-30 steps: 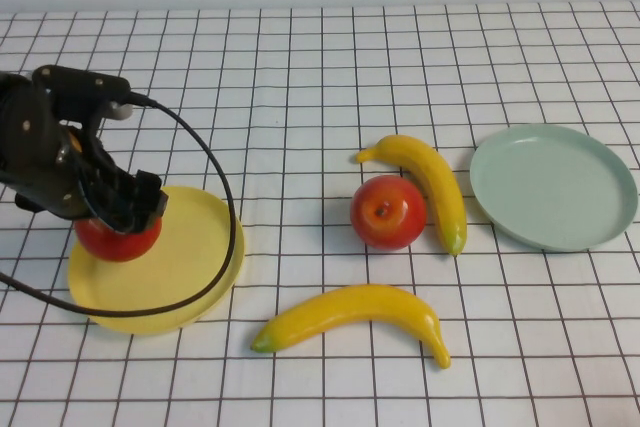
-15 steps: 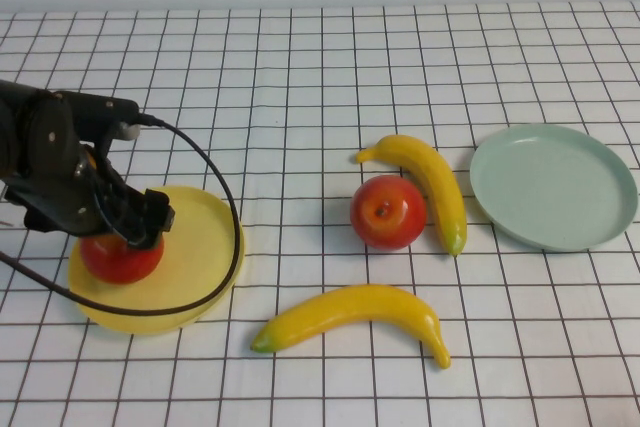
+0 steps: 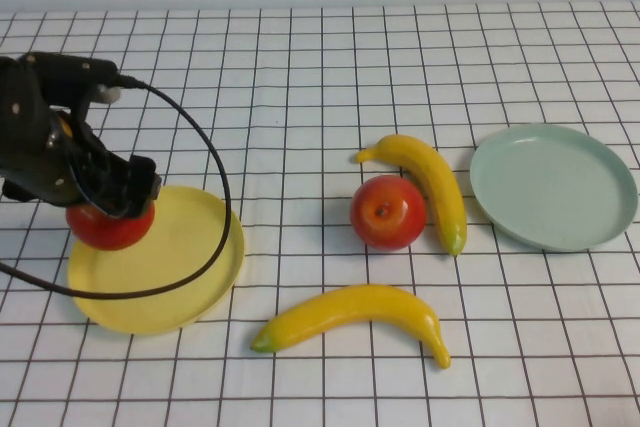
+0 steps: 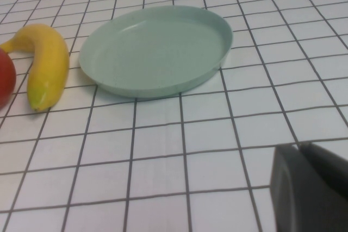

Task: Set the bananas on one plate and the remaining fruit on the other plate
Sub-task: Put one type of fruit in the left plate

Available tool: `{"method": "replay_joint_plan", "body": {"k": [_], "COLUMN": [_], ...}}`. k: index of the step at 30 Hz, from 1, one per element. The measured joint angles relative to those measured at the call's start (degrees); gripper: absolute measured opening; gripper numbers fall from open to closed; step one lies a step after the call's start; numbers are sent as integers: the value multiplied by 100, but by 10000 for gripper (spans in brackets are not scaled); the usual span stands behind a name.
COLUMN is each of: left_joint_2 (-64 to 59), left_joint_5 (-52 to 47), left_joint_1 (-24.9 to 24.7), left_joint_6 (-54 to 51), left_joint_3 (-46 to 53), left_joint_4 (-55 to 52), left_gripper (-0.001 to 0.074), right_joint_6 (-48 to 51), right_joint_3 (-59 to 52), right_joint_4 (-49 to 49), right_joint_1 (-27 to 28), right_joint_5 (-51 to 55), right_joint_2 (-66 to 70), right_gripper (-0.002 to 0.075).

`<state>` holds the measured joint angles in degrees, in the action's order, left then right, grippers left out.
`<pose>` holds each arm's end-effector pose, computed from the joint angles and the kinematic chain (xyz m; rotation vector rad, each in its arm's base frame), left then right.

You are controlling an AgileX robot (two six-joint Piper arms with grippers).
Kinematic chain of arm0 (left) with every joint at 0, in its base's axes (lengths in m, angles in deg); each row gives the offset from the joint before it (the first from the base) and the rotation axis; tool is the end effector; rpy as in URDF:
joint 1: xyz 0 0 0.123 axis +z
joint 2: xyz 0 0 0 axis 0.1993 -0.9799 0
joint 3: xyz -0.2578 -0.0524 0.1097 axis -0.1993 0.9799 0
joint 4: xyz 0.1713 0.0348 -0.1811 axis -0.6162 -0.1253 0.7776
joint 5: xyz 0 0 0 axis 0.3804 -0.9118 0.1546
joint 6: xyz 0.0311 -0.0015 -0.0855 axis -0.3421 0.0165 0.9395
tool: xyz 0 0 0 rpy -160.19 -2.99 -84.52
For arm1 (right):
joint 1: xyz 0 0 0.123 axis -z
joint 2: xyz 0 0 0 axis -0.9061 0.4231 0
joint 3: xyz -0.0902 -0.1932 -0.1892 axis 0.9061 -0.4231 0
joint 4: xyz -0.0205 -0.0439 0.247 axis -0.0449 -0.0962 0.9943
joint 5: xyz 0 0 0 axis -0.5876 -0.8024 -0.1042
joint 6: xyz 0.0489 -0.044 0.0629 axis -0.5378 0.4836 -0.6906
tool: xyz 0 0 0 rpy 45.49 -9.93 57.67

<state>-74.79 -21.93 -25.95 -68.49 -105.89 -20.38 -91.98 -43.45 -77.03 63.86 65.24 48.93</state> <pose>0.3144 -0.0743 0.2609 0.3348 2.6230 0.0173 0.0532 0.0021 0.1714 0.1241 1.8600 0.1354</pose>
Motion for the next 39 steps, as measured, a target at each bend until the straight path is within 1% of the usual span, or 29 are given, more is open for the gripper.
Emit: {"method": "replay_joint_plan", "body": {"k": [5, 10, 13, 17, 22, 26, 29, 31, 33, 34, 36, 39], "left_joint_2": [207, 49, -25, 455, 1483, 1439, 1394, 1543, 1593, 1593, 1622, 1687], "left_joint_5": [26, 328, 285, 263, 455, 619, 584, 1099, 1554, 1583, 1632, 2031], "left_joint_1": [0, 0, 0, 0, 0, 0, -42, -165, -179, -179, -242, -405], "left_joint_6": [0, 24, -18, -217, -346, -136, -286, -346, 126, 357, 483, 737], "left_joint_3": [-77, 310, 439, 329, 310, 757, 961, 1115, 1292, 1349, 1461, 1734], "left_joint_4": [53, 160, 428, 782, 763, 565, 964, 781, 468, 415, 358, -31], "left_gripper": [668, 668, 668, 669, 669, 669, 669, 669, 669, 669, 669, 669], "right_joint_6": [0, 0, 0, 0, 0, 0, 0, 0, 0, 0, 0, 0], "right_joint_3": [0, 0, 0, 0, 0, 0, 0, 0, 0, 0, 0, 0], "right_joint_4": [0, 0, 0, 0, 0, 0, 0, 0, 0, 0, 0, 0], "right_joint_1": [0, 0, 0, 0, 0, 0, 0, 0, 0, 0, 0, 0], "right_joint_5": [0, 0, 0, 0, 0, 0, 0, 0, 0, 0, 0, 0], "right_joint_2": [0, 0, 0, 0, 0, 0, 0, 0, 0, 0, 0, 0], "right_gripper": [-15, -15, -15, -15, -15, -15, -15, -15, -15, -15, -15, -15]}}
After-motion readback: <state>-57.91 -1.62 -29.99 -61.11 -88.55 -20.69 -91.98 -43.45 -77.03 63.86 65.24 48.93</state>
